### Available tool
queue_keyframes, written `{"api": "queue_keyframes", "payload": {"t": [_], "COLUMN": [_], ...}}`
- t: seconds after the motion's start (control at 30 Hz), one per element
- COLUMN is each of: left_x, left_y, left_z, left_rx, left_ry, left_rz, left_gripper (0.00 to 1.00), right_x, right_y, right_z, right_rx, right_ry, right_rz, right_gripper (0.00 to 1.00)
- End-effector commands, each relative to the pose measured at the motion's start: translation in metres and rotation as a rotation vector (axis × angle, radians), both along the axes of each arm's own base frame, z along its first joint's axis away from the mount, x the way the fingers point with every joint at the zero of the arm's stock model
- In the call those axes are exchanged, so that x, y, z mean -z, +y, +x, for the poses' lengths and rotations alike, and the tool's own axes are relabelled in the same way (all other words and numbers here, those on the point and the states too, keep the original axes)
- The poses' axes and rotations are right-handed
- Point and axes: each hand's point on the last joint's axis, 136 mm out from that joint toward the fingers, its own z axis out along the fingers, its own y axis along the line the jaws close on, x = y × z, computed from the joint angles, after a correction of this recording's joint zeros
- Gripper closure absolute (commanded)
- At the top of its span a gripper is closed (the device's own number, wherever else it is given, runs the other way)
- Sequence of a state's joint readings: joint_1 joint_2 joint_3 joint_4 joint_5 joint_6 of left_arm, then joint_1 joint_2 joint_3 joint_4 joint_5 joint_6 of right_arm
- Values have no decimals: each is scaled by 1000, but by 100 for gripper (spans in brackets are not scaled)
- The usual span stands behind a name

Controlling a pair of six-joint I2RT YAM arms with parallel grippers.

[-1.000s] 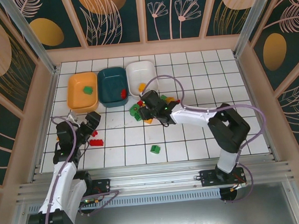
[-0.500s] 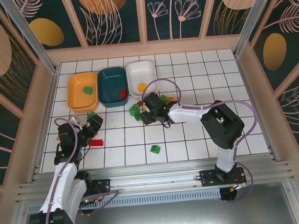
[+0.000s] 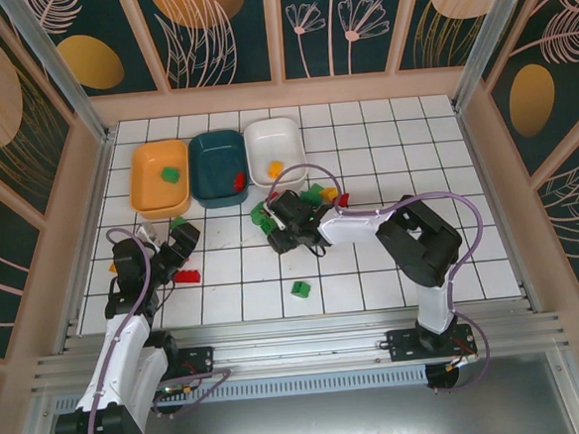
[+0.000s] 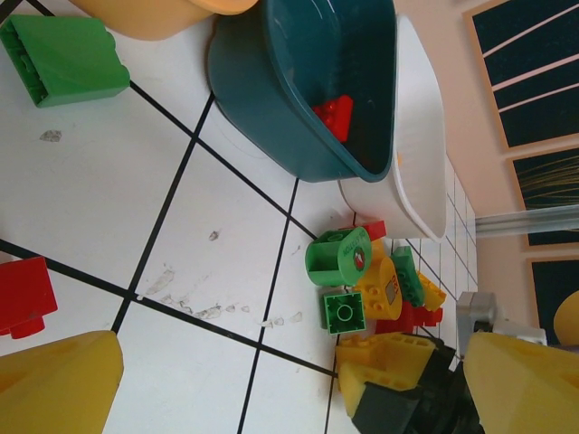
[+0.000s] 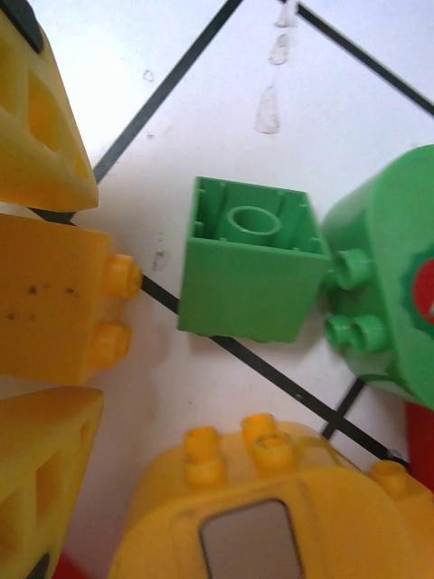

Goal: Sort the legos into containers by color

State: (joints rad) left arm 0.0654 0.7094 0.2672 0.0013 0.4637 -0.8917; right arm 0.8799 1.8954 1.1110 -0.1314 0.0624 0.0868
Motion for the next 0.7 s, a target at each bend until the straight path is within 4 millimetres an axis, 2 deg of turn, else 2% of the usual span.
{"api": "queue_keyframes", "payload": {"t": [0.0,0.1,0.2,0.27,0.33,0.4,0.5,0.53,0.6,0.67], "left_x": [-4,-4,-4,-5,-7,-10,-21,-26,-38,-46], "left_y": [-3,-2,-3,-3,-2,-1,5,9,20,30], "left_z": [0,-1,-2,-2,-2,0,2,4,6,5], "left_rx": [18,18,20,21,21,18,-1,-17,-65,-114], "left_ry": [-14,-12,-11,-12,-15,-18,-23,-25,-18,-1], "left_rz": [9,8,9,10,15,23,66,89,139,181], "left_gripper": [4,4,4,4,4,3,3,3,1,1], "right_x": [10,15,6,-14,-42,-82,-131,-140,-147,-143], "right_y": [-4,-4,-2,1,4,8,3,-1,-9,-15], "right_z": [-5,-6,-6,-3,1,11,45,58,91,120], "right_rx": [-4,-3,7,17,26,44,124,158,221,268], "right_ry": [6,21,5,-27,-68,-134,-231,-252,-265,-271], "right_rz": [-37,-45,-22,24,83,161,258,277,303,290], "right_gripper": [47,52,64,66,68,68,69,70,70,70]}}
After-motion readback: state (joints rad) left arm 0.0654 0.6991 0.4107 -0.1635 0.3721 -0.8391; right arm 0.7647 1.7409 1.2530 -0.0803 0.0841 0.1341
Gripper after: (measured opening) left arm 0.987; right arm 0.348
